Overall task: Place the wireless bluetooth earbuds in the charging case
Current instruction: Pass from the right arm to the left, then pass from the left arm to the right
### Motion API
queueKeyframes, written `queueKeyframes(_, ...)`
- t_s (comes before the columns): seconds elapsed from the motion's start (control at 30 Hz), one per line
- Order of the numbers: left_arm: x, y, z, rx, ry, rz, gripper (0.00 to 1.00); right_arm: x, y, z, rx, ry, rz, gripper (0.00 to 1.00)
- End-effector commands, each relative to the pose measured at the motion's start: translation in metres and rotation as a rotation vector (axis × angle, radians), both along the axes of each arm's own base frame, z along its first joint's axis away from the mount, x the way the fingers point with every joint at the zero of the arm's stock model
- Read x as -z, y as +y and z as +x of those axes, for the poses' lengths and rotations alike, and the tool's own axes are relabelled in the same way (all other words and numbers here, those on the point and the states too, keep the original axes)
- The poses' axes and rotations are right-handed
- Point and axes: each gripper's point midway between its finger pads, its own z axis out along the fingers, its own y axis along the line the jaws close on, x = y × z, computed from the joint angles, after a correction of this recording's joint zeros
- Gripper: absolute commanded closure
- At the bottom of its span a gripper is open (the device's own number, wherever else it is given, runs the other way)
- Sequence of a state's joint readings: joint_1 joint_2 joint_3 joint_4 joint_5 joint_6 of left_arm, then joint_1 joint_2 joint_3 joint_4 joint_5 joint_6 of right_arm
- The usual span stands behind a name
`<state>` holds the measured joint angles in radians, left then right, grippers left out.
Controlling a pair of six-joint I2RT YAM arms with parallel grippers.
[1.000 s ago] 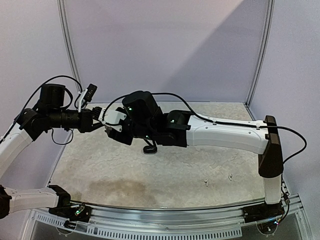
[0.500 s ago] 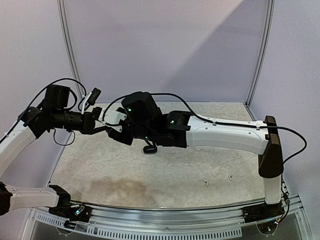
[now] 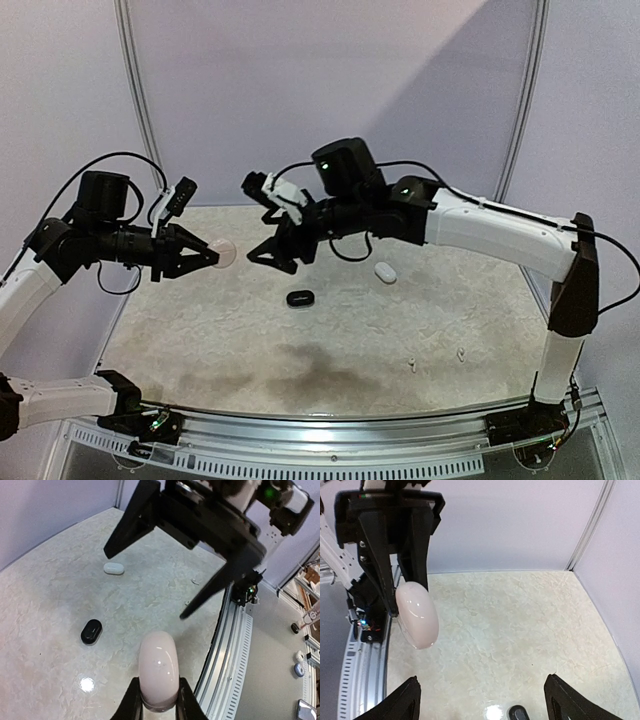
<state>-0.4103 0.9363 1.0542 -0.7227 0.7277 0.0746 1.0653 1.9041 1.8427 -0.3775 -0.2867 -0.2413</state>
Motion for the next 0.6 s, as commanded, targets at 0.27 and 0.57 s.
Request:
queueKeyframes(0.27, -0.011, -0.009, -0.028, 0.193, -0.099, -0.021, 1.0, -0.014, 0.023, -0.059, -0.294, 0.313, 0.102, 0.3)
queueKeyframes(0.57, -0.01, -0.009, -0.029, 0.197, -0.095, -0.021, 1.0, -0.014, 0.033, -0.058, -0.302, 0.361, 0.136, 0.85)
